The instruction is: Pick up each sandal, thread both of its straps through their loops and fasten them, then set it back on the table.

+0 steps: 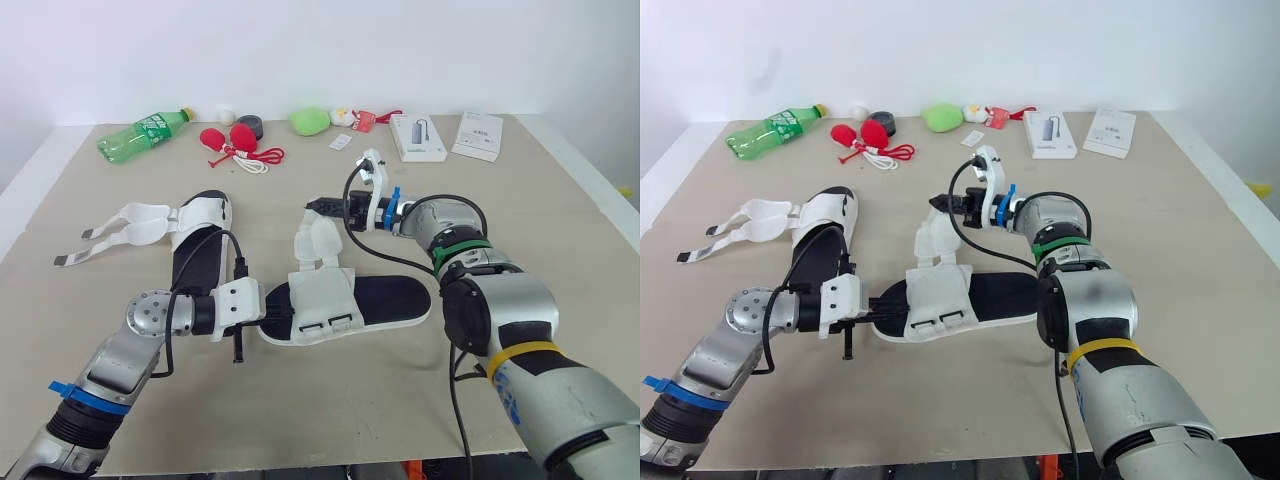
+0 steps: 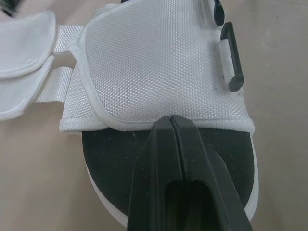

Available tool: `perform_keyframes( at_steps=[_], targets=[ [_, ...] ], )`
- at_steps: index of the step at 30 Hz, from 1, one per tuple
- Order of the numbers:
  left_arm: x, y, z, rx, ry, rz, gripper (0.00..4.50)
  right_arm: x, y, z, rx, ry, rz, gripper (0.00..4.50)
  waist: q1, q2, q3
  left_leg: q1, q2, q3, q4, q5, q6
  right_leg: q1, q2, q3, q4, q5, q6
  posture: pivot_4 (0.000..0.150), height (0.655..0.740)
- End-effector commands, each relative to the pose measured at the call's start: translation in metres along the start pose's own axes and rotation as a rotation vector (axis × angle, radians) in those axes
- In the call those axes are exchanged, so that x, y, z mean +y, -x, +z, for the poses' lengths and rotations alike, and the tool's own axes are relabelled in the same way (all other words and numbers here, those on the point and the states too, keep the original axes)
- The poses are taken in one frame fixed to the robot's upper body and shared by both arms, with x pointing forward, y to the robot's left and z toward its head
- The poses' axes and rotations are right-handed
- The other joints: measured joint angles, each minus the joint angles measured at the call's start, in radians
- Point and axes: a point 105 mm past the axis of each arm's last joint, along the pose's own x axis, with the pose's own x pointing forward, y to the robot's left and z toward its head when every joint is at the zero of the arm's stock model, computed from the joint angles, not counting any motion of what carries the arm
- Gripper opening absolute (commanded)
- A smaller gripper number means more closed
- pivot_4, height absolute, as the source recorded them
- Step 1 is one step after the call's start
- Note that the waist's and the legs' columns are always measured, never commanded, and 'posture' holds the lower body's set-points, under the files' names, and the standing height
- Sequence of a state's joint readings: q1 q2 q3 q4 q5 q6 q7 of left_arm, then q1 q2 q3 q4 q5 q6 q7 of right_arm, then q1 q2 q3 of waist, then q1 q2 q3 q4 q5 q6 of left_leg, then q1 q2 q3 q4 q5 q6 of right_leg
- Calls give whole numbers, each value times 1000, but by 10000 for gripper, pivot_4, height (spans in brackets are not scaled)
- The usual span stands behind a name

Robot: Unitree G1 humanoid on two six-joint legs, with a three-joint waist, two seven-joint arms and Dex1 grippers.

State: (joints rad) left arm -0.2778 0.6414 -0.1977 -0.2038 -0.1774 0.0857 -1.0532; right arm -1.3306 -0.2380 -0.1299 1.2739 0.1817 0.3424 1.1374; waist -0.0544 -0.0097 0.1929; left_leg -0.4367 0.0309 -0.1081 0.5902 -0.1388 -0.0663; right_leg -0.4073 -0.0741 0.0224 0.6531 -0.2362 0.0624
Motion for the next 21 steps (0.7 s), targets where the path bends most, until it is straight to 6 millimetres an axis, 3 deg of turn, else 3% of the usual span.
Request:
perform_keyframes(
  at_steps=[1,6,10,16,19,21],
  targets=[
    [3,2,5,-10,-20,12,0,16,9,23,-62,282,128,1010,1,0,0,0,0,0,0,0,0,0,0,0,0,0,0,1500,7400],
    [5,4,3,-1,-17,15,0,44,22,30,-145,676,287,1010,0,0,0,0,0,0,0,1,-1,0,0,0,0,0,1,1500,7400],
    [6,6,2,5,-19,17,0,68,40,-10,-101,1213,432,1010,4,0,0,1,0,0,0,1,-1,1,0,0,1,-2,4,1500,7400],
    [5,5,1,9,-21,5,0,80,66,-65,-23,1746,591,1010,4,0,0,6,0,0,0,2,-4,5,0,1,1,-2,4,1500,7400],
    [5,4,1,9,-23,-5,0,81,71,-73,-12,1921,641,1010,2,1,0,9,0,0,-1,4,-6,7,0,2,1,0,4,1500,7400],
    [5,3,1,9,-25,-9,0,85,71,-67,-34,1968,643,1010,0,0,0,13,0,1,-2,4,-6,10,0,3,1,-1,-2,1500,7400]
  ],
)
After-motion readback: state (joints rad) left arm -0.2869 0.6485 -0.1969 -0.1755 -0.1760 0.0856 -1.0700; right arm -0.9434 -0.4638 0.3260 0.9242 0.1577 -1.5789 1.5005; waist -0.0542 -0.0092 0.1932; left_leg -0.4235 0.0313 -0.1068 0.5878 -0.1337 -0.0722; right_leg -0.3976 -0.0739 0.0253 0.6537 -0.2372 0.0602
